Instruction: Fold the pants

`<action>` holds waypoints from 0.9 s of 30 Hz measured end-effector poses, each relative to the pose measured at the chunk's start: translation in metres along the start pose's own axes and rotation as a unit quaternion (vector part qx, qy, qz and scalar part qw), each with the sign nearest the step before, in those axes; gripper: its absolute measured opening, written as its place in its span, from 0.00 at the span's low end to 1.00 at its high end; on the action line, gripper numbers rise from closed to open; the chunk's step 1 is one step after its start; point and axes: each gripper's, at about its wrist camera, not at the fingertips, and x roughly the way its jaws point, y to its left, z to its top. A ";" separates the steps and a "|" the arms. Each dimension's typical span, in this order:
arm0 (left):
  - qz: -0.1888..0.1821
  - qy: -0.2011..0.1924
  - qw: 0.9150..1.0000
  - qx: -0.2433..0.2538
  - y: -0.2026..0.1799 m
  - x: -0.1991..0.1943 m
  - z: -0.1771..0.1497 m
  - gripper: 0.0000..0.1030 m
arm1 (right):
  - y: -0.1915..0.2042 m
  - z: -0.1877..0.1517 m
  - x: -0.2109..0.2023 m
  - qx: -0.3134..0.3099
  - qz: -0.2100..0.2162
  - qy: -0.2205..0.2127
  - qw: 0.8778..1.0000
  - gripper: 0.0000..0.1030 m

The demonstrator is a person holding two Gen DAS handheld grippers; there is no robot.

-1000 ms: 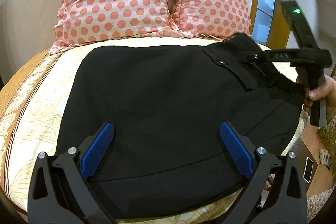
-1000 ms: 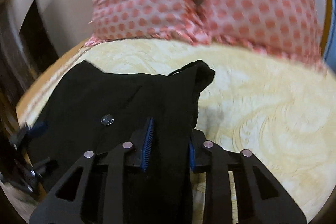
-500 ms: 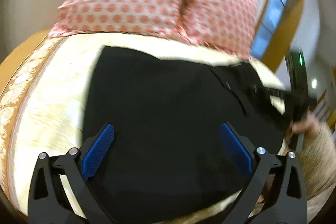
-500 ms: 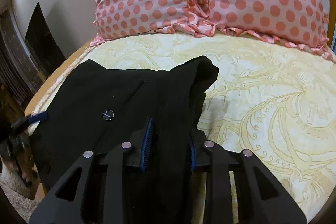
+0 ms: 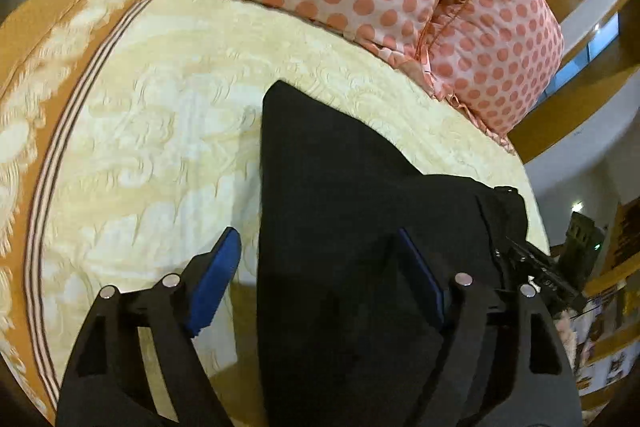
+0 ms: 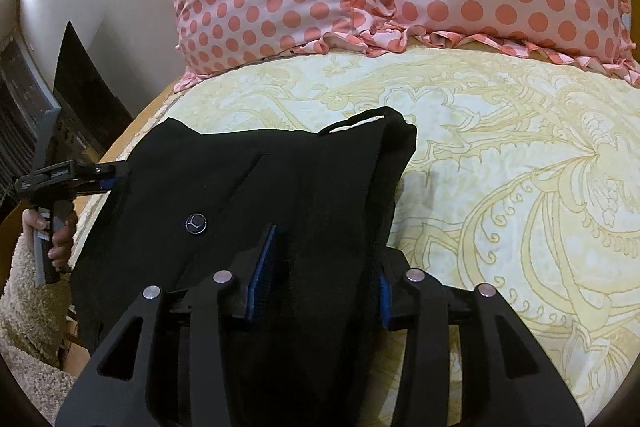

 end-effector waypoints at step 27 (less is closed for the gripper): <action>0.038 -0.073 0.995 0.056 -0.036 -0.024 0.041 0.08 | 0.026 0.041 -0.028 -0.051 -0.013 -0.086 0.995 0.16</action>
